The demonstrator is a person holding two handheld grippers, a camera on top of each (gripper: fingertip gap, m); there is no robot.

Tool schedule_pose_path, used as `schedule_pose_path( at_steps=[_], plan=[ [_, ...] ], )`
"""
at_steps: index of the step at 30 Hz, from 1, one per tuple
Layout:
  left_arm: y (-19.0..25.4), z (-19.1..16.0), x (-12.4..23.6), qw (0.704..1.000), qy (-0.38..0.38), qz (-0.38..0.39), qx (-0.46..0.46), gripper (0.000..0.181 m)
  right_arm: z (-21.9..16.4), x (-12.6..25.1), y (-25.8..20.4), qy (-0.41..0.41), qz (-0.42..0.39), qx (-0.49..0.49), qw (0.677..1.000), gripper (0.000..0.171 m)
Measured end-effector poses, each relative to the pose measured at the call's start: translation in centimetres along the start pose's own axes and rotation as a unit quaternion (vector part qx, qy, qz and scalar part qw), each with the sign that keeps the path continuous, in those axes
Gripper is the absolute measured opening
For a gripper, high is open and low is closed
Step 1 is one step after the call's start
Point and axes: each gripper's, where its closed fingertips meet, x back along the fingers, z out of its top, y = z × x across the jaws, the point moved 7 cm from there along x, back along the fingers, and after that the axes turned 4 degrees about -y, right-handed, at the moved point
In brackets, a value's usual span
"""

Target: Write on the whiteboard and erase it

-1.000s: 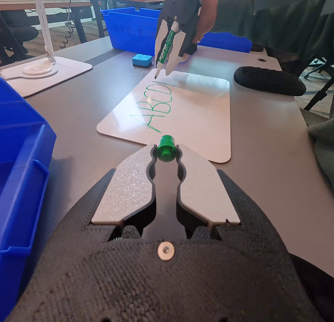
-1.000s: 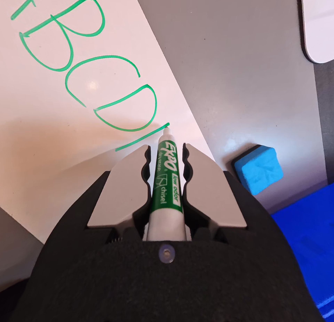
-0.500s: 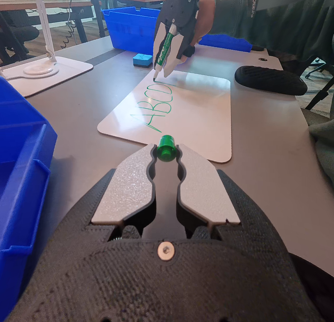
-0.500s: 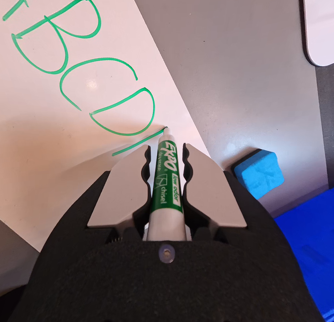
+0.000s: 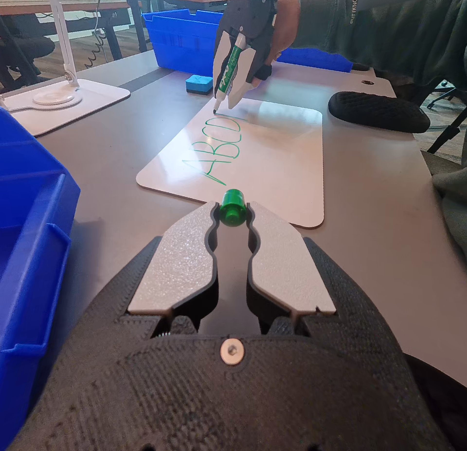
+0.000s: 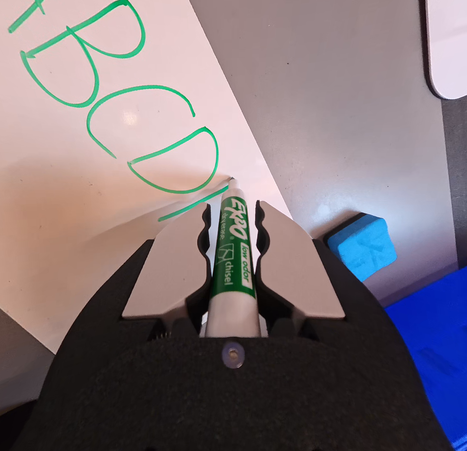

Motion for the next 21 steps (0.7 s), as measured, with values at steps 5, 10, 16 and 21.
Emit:
schedule_pose_path(
  at_steps=[5, 10, 16, 21],
  plan=[
    [0.0, 0.0, 0.0, 1.0, 0.0, -0.001, 0.0, 0.02, 0.0, -0.1, -0.1, 0.002, 0.001, -0.002, 1.0, 0.034],
    [-0.1, 0.0, 0.0, 1.0, 0.0, 0.0, 0.001, 0.02, -0.3, -0.1, -0.1, 0.001, -0.001, -0.004, 1.0, 0.034],
    [-0.1, 0.0, -0.1, 1.0, -0.001, -0.001, -0.001, 0.02, -1.7, 0.1, 0.7, -0.013, -0.013, -0.021, 1.0, 0.034],
    [-0.1, 0.0, -0.1, 1.0, -0.002, 0.0, -0.002, 0.02, -2.3, 0.3, 0.9, -0.016, -0.024, -0.026, 0.999, 0.034]
  ],
)
